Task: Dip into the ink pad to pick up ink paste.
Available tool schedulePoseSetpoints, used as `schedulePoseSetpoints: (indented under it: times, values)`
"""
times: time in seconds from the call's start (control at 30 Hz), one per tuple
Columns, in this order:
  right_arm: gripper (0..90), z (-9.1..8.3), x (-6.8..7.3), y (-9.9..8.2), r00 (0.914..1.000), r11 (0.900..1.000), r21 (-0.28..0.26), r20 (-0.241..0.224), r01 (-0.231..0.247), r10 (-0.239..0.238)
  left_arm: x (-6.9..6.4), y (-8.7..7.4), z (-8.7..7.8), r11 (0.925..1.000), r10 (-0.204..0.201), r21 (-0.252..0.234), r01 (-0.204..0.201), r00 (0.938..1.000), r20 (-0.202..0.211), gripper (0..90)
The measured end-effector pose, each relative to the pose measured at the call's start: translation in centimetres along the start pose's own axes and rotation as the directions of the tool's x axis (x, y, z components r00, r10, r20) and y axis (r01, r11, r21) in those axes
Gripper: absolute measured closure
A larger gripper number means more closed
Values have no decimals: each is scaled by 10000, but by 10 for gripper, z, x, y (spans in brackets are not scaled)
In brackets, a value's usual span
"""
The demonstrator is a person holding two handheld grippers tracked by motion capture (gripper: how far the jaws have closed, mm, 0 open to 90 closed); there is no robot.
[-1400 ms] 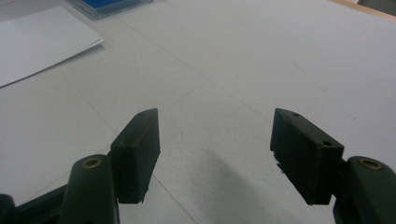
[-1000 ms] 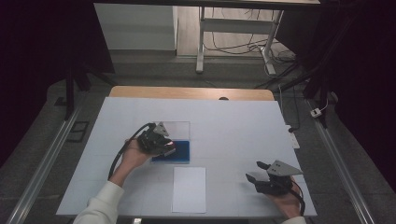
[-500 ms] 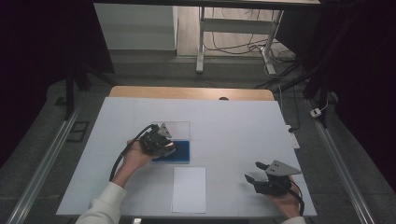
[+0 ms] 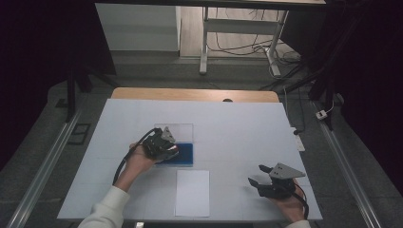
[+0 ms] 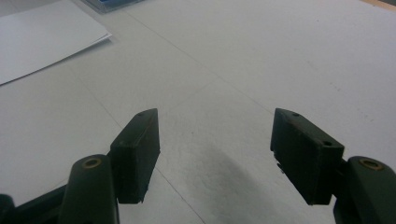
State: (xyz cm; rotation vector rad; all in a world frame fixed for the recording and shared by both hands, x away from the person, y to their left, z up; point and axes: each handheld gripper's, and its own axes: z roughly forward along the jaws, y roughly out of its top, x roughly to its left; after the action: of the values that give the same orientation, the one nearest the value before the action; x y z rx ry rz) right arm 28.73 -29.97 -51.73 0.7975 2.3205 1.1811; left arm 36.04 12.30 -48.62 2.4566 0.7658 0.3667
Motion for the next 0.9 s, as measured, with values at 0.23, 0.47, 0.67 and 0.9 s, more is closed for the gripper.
schedulePoseSetpoints:
  times: [0.23, 0.47, 0.67, 0.9]
  values:
    - [322, 0, 0, 0, 10000, 10000, 7, 1, 3, -3, 5, 2, -7, 10000, 35, -1, -35, 9996, 282, 711]
    - [322, -1, -3, -1, 10000, 10000, 7, 39, -53, 53, 7, 3, -47, 9939, -171, -1087, 173, 9998, 30, 709]
    - [322, -4, -2, -1, 10000, 10000, 13, 73, 34, -34, 4, 4, -44, 9932, -193, -1140, 227, 9993, 311, 708]
    - [322, -3, -2, -2, 10000, 10000, 75, 78, -31, 31, 5, 4, -43, 9931, -306, -1123, 329, 9993, 225, 707]
